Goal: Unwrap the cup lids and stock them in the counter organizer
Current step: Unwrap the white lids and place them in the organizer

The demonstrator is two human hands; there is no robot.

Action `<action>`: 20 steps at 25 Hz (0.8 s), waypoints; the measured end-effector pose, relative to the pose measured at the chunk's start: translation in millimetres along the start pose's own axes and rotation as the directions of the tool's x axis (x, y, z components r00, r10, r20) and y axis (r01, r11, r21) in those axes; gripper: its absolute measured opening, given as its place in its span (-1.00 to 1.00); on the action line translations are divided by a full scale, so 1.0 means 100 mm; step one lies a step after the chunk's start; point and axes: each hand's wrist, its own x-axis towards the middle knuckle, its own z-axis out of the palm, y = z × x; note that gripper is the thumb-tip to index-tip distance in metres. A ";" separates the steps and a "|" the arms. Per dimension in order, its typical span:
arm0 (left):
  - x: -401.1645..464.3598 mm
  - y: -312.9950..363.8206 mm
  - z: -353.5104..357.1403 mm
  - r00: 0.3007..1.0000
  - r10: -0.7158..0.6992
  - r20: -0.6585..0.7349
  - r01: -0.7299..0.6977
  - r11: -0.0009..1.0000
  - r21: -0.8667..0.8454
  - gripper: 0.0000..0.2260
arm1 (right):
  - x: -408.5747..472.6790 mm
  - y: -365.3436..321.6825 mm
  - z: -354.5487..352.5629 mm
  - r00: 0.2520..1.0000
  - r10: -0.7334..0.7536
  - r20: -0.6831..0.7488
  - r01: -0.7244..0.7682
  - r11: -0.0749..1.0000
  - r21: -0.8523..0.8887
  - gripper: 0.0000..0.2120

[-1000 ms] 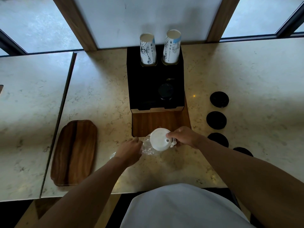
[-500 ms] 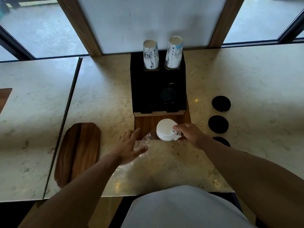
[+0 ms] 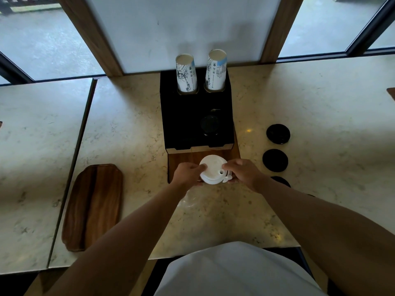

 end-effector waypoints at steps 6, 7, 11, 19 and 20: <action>-0.01 -0.03 -0.09 0.999 -0.040 -0.016 0.037 0.991 -0.132 -0.74 | -0.01 -0.04 0.07 1.000 -0.001 0.001 0.001 1.000 0.004 -0.65; -0.01 0.00 -0.12 0.999 -0.034 -0.022 0.030 0.990 -0.137 -0.73 | 0.01 -0.08 0.10 1.000 -0.003 -0.011 0.003 1.000 0.001 -0.64; 0.07 0.18 -0.34 0.998 -0.034 -0.055 0.016 0.957 -0.291 -0.89 | 0.15 -0.39 0.27 0.996 -0.062 -0.064 0.060 0.998 -0.029 -0.66; 0.47 0.62 -0.79 0.954 -0.014 -0.298 -0.064 0.966 -0.250 -0.75 | 0.54 -1.03 0.74 0.968 -0.230 -0.095 0.210 0.960 -0.186 -0.62; 0.52 0.65 -0.84 0.945 -0.008 -0.326 -0.064 0.976 -0.209 -0.76 | 0.60 -1.09 0.79 0.964 -0.244 -0.105 0.215 0.949 -0.230 -0.63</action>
